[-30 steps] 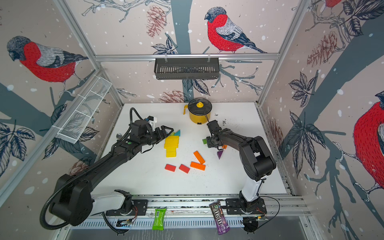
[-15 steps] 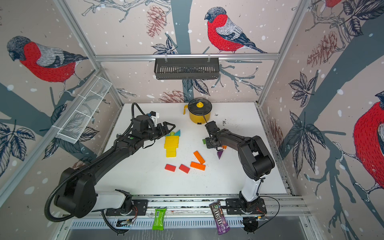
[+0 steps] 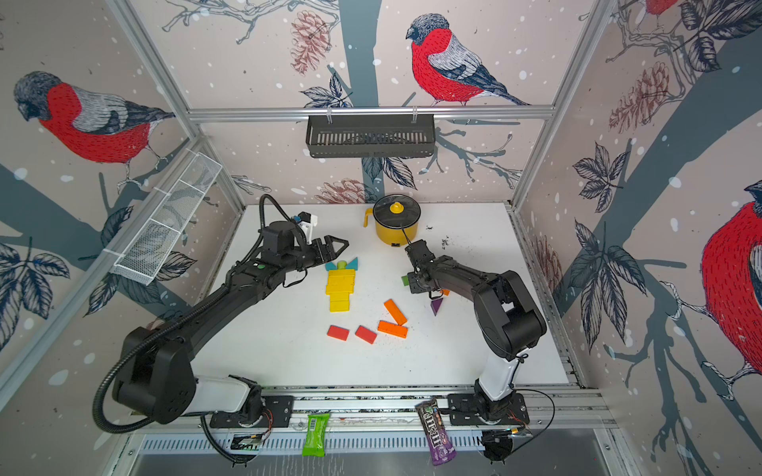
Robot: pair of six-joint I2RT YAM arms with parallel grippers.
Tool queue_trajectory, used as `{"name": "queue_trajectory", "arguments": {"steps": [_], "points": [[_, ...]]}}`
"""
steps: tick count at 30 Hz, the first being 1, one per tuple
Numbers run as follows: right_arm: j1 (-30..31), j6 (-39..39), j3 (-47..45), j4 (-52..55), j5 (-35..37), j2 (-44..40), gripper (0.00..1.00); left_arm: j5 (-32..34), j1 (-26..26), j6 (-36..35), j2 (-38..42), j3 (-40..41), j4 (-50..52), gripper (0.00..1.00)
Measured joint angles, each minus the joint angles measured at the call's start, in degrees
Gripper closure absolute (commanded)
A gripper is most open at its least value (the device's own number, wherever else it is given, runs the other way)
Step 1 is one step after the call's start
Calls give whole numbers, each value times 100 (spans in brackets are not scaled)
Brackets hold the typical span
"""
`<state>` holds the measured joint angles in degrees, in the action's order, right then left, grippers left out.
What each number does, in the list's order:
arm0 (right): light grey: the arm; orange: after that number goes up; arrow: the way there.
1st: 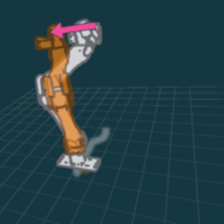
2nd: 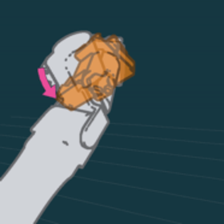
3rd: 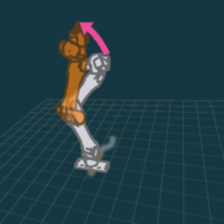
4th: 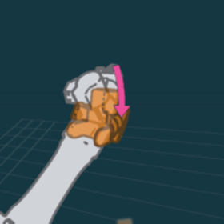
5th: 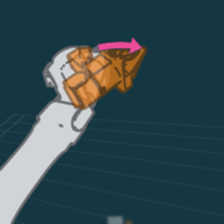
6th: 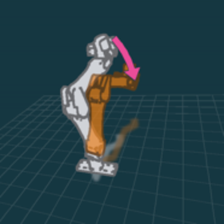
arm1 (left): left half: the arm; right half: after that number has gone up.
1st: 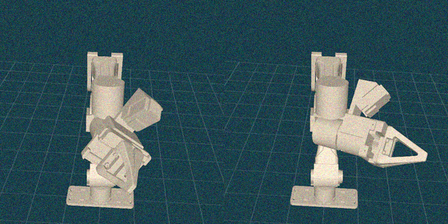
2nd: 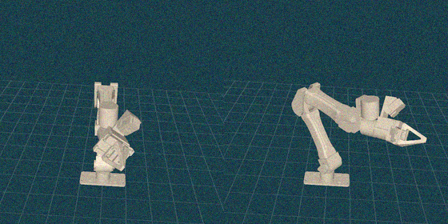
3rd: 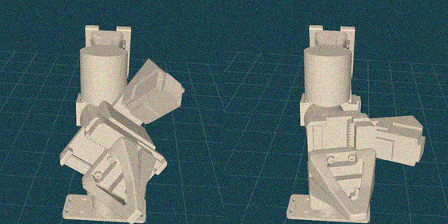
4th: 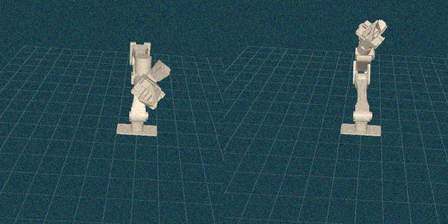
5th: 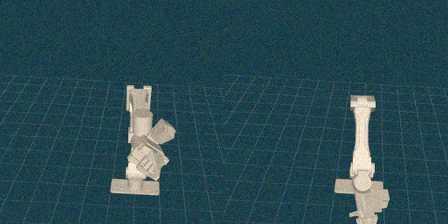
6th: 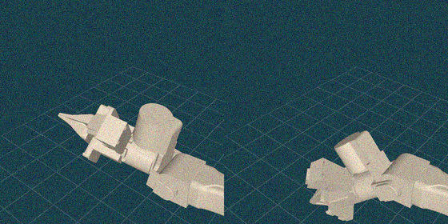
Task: Assemble a carrot with building blocks
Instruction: Pick up the building block from the center of the board, then place the building block at the center of the board.
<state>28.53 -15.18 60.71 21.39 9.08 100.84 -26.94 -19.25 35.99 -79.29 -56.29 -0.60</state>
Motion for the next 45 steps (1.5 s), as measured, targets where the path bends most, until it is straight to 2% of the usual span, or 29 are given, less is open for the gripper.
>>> {"name": "queue_trajectory", "arguments": {"steps": [5, 9, 17, 24, 29, 32, 38, 45], "points": [[385, 212, 321, 153, 140, -138, 71, -2, 348, -44, 31, 238, -33, 15], [920, 520, 962, 140, 221, 345, 71, 15, 730, 212, -79, 560, -48, 15], [1058, 1141, 2044, 125, 203, 1495, 71, -92, 1123, 566, -680, 476, 129, 17], [1008, 1491, 2645, 129, 55, 2168, 69, -295, 1169, 564, -671, 398, 122, 17], [1005, 1545, 2747, 136, -59, 2245, 62, -313, 1182, 562, -573, 400, 92, 17], [1021, 1567, 2699, 72, -96, 2238, 51, -334, 1182, 564, -540, 417, 92, 17], [1032, 1578, 2702, 140, -116, 2166, 38, -442, 1185, 564, -328, 531, -66, 17], [1038, 1349, 2546, 306, 221, 1434, 36, -758, 1180, 621, -289, 686, -490, 17]]}}
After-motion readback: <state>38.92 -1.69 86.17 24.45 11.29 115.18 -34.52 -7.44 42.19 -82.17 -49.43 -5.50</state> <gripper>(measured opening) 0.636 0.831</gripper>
